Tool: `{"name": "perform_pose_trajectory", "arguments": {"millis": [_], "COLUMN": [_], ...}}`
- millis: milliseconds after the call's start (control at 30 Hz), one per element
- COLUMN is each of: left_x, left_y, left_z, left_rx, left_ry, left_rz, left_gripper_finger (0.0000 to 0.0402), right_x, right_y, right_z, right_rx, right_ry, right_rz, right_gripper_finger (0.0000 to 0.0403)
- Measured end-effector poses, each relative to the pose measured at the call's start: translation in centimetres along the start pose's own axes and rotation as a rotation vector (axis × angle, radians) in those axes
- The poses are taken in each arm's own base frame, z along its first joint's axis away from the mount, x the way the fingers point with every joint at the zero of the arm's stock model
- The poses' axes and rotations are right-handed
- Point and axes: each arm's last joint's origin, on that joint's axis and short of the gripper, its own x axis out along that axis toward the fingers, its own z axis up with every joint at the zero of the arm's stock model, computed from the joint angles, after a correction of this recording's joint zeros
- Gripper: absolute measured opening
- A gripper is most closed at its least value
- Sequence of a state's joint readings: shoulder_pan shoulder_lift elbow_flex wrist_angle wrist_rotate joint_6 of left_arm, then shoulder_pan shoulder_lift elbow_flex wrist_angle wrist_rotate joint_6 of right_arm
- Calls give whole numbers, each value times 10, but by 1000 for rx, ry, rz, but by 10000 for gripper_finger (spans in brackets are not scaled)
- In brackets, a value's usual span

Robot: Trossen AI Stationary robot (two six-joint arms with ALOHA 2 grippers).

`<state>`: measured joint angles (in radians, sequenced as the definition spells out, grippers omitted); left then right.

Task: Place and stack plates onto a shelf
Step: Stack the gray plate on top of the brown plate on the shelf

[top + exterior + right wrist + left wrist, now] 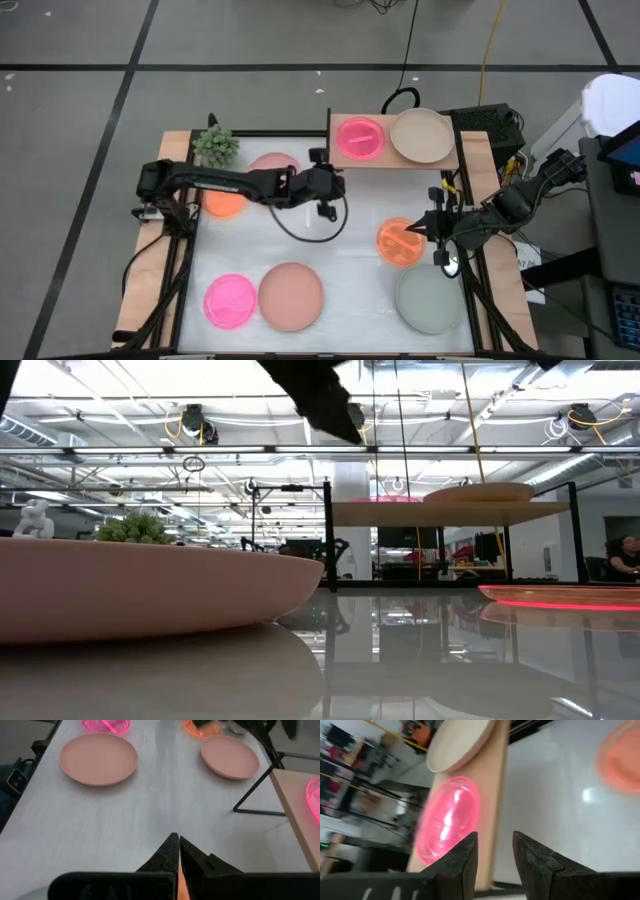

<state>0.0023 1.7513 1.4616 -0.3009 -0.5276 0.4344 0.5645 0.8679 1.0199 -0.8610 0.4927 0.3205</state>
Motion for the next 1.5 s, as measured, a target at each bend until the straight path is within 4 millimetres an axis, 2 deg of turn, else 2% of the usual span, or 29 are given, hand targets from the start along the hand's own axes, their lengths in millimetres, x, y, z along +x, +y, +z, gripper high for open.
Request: {"name": "perform_pose_trajectory", "arguments": {"millis": [200,333,500,733,900,1033,1200,1500], "left_x": [-39,-54,-70,-82,-82,-84,-86,-93], "left_y": [-7,-19,-41,-83,-109,-126,-139,-147], "left_z": [0,-3,-6,-25,-39,-44,-50,-45], "left_rx": [-142,-203,-192,-100,-138,-140,-161,-180], "left_ry": [17,73,158,219,192,146,93,46], "left_rz": [-235,-377,-460,-527,-547,-568,-585,-598], "left_gripper_finger": [129,129,129,129,129,129,129,129], "right_x": [6,10,16,25,36,48,62,65], "right_y": [1,4,8,14,23,36,64,111], "right_z": [-6,-8,-7,-6,-8,-14,-27,-50], "right_rx": [40,53,59,110,157,217,278,418], "right_ry": [21,29,22,46,128,271,488,753], "right_rz": [-3,32,47,43,114,183,296,326], "right_gripper_finger": [0,0,0,0,0,0,0,0]}}
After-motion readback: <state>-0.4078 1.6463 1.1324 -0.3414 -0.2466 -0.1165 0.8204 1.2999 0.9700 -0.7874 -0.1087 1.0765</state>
